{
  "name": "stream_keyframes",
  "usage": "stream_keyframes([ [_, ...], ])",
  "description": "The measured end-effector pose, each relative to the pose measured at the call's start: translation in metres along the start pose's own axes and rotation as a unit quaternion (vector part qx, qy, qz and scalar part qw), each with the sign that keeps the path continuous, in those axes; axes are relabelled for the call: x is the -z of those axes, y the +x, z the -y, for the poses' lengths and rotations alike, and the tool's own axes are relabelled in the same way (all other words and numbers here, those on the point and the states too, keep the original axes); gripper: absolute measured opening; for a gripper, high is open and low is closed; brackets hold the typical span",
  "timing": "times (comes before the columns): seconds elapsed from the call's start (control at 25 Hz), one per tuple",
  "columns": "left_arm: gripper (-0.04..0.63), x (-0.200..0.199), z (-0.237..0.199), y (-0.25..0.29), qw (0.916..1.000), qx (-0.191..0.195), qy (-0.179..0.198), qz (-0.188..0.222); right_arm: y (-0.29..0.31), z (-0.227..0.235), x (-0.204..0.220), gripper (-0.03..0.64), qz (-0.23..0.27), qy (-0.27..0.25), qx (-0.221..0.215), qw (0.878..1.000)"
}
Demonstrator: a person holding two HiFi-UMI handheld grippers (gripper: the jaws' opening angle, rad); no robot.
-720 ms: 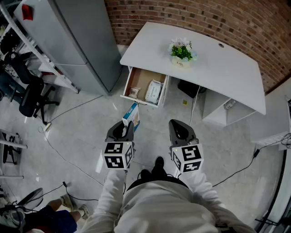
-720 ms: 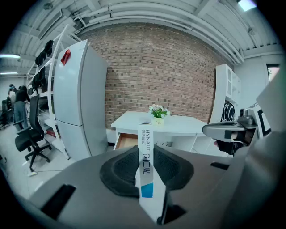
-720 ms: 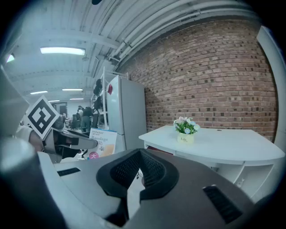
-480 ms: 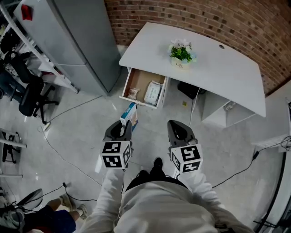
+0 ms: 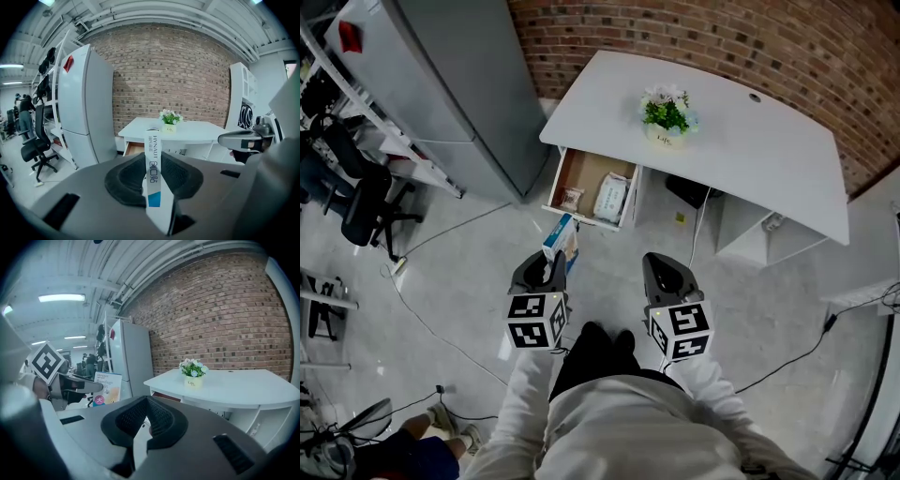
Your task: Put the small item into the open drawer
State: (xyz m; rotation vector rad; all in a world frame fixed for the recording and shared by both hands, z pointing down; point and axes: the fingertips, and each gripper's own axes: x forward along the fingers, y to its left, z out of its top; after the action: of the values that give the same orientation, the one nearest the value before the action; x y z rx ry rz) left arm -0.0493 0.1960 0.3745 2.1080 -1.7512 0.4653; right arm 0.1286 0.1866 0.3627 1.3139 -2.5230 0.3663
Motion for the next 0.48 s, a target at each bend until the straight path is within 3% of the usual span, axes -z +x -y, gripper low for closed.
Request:
stream_keyframes([
  [0.48, 0.098, -0.013, -0.014, 0.057, 0.9999, 0.009, 0.011, -0.010, 0.037, 0.025, -0.011, 0.026, 0.006, 0.009, 0.013, 1.000],
])
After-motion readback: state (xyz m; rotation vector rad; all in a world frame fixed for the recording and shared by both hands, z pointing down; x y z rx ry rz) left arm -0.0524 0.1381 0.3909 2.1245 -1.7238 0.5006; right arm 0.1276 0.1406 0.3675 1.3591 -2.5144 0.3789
